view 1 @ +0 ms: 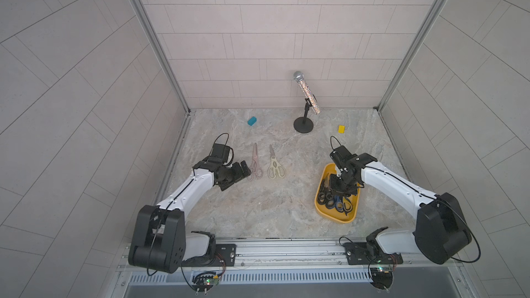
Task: Take the scissors out of the storage box
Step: Pick up the scissors from the storage box.
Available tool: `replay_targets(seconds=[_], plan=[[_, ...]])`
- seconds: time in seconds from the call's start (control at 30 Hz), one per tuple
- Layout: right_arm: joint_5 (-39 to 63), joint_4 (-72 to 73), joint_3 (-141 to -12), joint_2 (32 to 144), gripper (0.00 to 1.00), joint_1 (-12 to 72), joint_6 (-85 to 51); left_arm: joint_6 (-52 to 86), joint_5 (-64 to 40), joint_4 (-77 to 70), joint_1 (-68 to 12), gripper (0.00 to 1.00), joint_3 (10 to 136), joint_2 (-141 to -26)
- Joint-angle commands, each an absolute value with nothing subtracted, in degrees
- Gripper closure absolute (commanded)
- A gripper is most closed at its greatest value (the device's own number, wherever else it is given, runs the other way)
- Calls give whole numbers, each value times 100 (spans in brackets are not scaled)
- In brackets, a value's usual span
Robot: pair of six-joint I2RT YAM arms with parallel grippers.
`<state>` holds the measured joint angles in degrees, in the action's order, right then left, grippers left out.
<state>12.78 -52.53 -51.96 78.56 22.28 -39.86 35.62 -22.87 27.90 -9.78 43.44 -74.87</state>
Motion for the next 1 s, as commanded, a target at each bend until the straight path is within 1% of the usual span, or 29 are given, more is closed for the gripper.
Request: replay_targets(seconds=[0.0, 0.3, 0.63, 0.97], plan=[[1182, -5148, -5282, 8042, 73, 2297, -3888, 3614, -2208, 2891, -976, 0, 4286, -7384], [982, -5019, -5222, 8373, 73, 2354, -3803, 3592, -2120, 3006, -984, 0, 4294, -7262], [971, -5001, -5097, 8393, 79, 2360, -3745, 3630, -2103, 3014, -990, 0, 4299, -7251], [1006, -5115, -4910, 8016, 76, 2480, -3835, 3659, -2112, 3006, -984, 0, 4291, -7216]])
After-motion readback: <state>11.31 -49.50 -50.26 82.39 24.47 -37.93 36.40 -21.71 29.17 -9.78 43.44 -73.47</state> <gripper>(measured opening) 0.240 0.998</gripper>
